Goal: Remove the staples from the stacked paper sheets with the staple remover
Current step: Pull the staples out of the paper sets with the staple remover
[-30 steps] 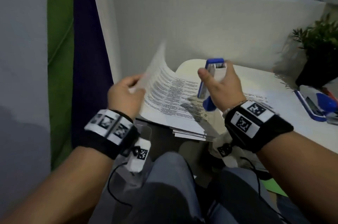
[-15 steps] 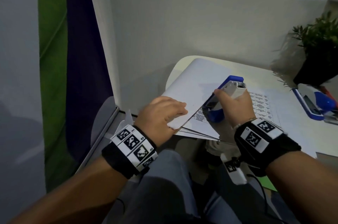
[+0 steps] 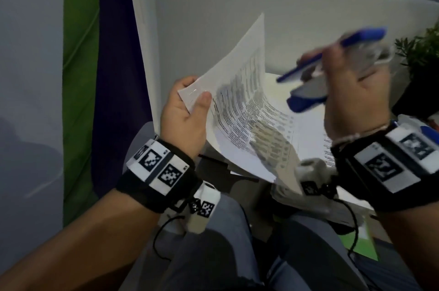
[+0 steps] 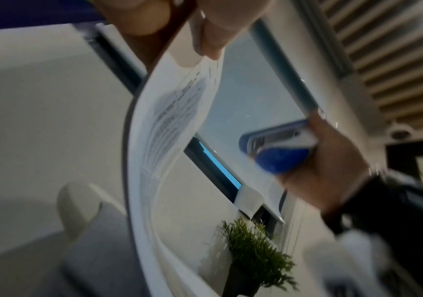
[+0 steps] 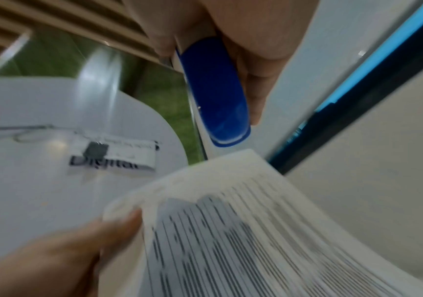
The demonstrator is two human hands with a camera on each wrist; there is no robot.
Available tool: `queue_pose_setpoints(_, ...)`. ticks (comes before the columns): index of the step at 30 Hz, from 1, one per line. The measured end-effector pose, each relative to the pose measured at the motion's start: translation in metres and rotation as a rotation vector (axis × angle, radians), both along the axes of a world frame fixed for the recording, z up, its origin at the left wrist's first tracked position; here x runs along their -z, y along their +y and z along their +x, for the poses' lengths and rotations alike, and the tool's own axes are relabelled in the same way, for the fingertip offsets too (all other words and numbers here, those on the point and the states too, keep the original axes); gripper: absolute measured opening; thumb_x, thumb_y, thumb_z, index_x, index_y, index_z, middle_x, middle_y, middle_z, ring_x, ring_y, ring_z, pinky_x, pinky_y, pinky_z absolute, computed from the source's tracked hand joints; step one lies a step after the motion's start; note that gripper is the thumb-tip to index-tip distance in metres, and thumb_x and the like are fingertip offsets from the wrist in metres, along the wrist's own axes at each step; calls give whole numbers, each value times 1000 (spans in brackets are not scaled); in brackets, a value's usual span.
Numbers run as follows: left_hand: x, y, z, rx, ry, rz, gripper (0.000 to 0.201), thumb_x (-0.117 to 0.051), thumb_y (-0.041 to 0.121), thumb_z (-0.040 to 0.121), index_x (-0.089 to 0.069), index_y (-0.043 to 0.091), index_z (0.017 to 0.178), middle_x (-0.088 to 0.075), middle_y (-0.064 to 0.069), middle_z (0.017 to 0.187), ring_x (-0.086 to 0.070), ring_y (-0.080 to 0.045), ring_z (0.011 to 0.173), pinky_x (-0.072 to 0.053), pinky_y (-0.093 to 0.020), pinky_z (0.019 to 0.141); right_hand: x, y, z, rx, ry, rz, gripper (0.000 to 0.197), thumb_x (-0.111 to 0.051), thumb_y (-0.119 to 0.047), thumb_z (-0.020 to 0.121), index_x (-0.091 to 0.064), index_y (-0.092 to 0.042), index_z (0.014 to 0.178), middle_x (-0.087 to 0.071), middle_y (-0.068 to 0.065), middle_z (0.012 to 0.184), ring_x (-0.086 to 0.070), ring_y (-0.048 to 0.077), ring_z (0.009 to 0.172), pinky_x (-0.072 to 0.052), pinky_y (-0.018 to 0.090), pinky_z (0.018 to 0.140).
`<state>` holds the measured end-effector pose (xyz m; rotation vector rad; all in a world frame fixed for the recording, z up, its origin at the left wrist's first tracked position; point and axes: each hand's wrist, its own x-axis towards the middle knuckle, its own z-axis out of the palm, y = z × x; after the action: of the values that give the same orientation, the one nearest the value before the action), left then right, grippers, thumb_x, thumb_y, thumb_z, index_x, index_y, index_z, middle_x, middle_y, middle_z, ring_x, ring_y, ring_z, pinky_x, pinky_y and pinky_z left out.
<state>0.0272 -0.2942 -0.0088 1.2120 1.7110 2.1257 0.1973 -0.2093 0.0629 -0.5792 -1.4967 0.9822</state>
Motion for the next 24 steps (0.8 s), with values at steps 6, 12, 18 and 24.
queue_pose_setpoints(6,-12,-7,7,51,229,8,18,-53,24,87,-49,41,93,-58,28,76,-55,4,67,-46,-16,61,-51,-8,-27,-87,72,256,34,-56,-41,80,-59,-7,82,-64,20,80,-63,28,70,-49,30,64)
queue_pose_setpoints(12,-11,-8,14,135,174,-2,19,-53,21,86,-50,38,95,-61,26,76,-56,4,69,-47,-18,65,-38,-10,-50,-71,-283,319,27,-52,-55,77,-49,-28,79,-53,-14,70,-55,0,65,-46,21,65)
queue_pose_setpoints(18,-12,-11,18,143,201,-9,19,-53,20,87,-50,38,93,-61,21,75,-56,1,68,-48,-20,63,-25,-7,-58,-61,-261,247,23,-53,-56,73,-47,-34,69,-50,-24,57,-48,-6,58,-38,14,63)
queue_pose_setpoints(24,-17,-15,27,181,149,-5,19,-54,19,86,-51,36,93,-59,18,74,-55,2,67,-44,-18,63,-20,-7,-60,-78,-188,218,22,-52,-52,78,-45,-34,67,-47,-24,51,-45,-5,53,-34,11,59)
